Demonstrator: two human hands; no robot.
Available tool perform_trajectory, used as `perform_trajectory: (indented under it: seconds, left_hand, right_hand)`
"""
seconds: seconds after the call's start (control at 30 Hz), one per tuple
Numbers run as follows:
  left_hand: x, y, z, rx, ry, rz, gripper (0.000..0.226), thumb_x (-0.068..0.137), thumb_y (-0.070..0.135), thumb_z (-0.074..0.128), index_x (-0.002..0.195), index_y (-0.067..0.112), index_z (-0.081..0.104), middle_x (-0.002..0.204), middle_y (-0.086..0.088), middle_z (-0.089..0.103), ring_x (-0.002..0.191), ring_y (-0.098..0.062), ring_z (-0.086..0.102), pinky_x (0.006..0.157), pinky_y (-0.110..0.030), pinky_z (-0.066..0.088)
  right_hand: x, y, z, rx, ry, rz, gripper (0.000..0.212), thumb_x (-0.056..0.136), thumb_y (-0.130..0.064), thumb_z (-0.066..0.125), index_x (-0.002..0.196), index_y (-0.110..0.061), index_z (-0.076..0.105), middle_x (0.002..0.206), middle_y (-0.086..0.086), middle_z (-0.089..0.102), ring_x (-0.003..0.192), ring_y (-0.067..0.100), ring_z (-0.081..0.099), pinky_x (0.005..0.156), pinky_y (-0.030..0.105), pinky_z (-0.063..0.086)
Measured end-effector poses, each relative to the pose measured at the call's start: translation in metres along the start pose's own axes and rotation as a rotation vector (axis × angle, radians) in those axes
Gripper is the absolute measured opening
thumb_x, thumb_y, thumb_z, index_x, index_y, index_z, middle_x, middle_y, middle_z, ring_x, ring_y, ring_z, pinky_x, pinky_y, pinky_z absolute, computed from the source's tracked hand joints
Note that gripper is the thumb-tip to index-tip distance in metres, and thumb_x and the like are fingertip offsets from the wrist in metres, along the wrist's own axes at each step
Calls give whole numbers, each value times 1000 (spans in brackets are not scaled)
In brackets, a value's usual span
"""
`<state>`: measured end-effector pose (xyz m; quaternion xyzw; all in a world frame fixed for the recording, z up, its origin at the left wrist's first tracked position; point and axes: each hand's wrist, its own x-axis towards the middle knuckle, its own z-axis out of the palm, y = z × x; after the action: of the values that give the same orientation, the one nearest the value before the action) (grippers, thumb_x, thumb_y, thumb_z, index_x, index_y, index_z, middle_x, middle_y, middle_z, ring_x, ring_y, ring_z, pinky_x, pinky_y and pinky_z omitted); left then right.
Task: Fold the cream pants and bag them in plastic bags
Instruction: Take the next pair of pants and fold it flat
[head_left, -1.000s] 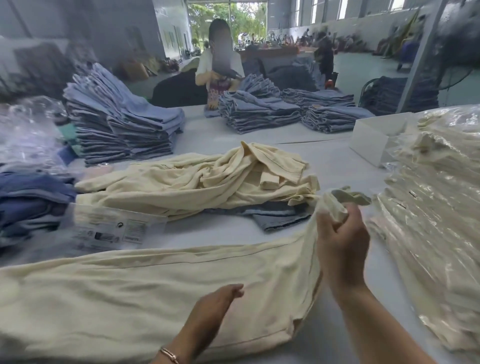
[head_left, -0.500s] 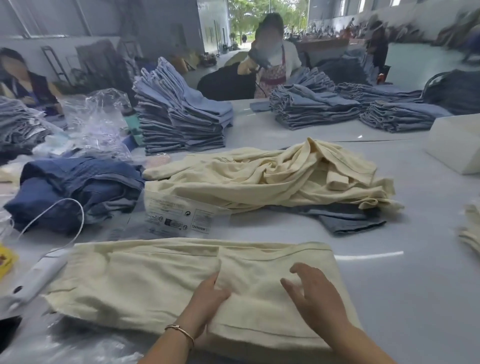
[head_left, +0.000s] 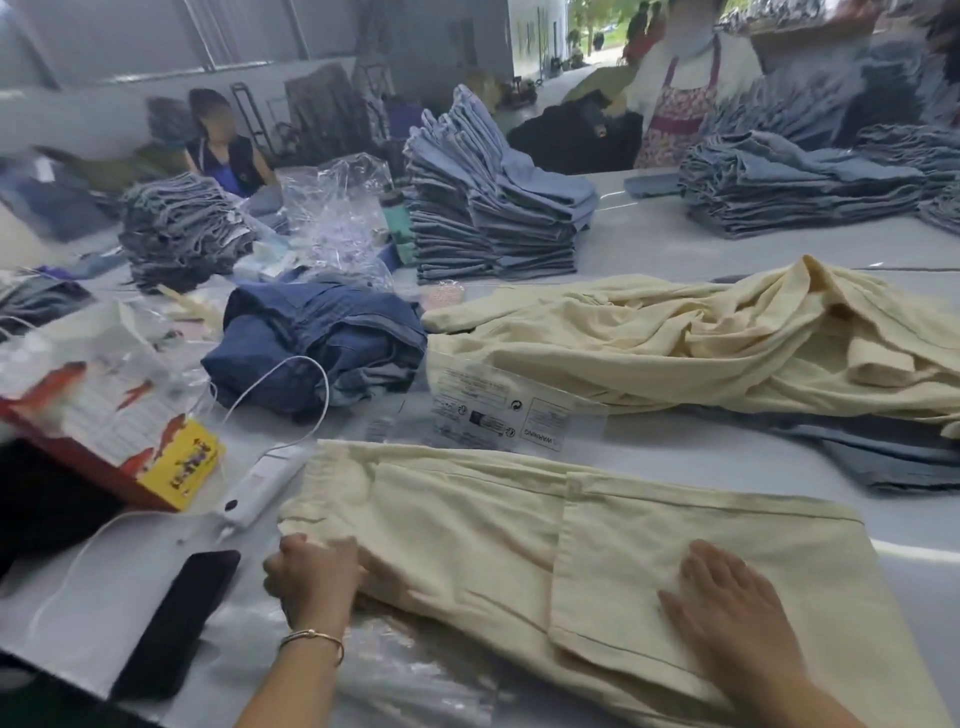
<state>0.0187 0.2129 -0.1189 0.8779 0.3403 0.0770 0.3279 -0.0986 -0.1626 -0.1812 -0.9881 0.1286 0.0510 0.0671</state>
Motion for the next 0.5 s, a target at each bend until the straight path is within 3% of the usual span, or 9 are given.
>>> perform_trajectory:
  seconds: [0.1, 0.17, 0.3, 0.37, 0.43, 0.5]
  left_hand:
    - [34, -8, -6, -159, -59, -249, 81, 77, 30, 77, 132, -7, 32, 135, -34, 32, 115, -51, 44, 97, -51, 43]
    - [50, -12, -6, -290, -65, -370, 90, 74, 30, 81, 135, -6, 26, 137, -32, 31, 116, -49, 46, 95, -50, 45]
    - [71, -19, 1, -558, -143, -578, 102, 68, 20, 86, 142, -5, 20, 143, -25, 35, 125, -40, 46, 100, -48, 45]
    - [78, -21, 6, -719, -234, -600, 81, 74, 13, 80, 139, -5, 35, 139, -22, 44, 122, -37, 51, 101, -49, 45]
    - [76, -14, 4, -963, -422, -629, 46, 86, 14, 64, 129, 2, 52, 121, -16, 60, 112, -32, 59, 98, -46, 47]
    - [61, 3, -8, -1130, -536, -590, 22, 87, 16, 54, 104, 7, 65, 94, -13, 68, 86, -31, 67, 79, -43, 54]
  right_hand:
    - [4, -17, 8, 4, -25, -31, 73, 84, -71, 2, 150, -40, -2, 159, -15, -12, 147, 7, -6, 116, 33, -5]
    - [6, -20, 8, -15, -27, -37, 83, 69, -70, -14, 148, -46, -7, 158, -18, -13, 147, 6, -6, 116, 33, -6]
    - [6, -21, 6, -6, -25, -14, 70, 82, -71, 6, 148, -47, 0, 158, -18, -8, 147, 5, -3, 115, 32, -6]
    - [6, -22, 5, 4, -36, -32, 65, 90, -68, 19, 149, -46, 3, 159, -18, -7, 147, 5, -3, 116, 32, -5]
    - [6, -20, 6, 27, -39, -53, 63, 92, -65, 24, 149, -44, 7, 159, -17, -5, 147, 6, -2, 117, 33, -4]
    - [6, -15, 5, 63, -49, -86, 62, 93, -63, 26, 150, -43, 10, 160, -16, -3, 147, 6, -2, 117, 33, -3]
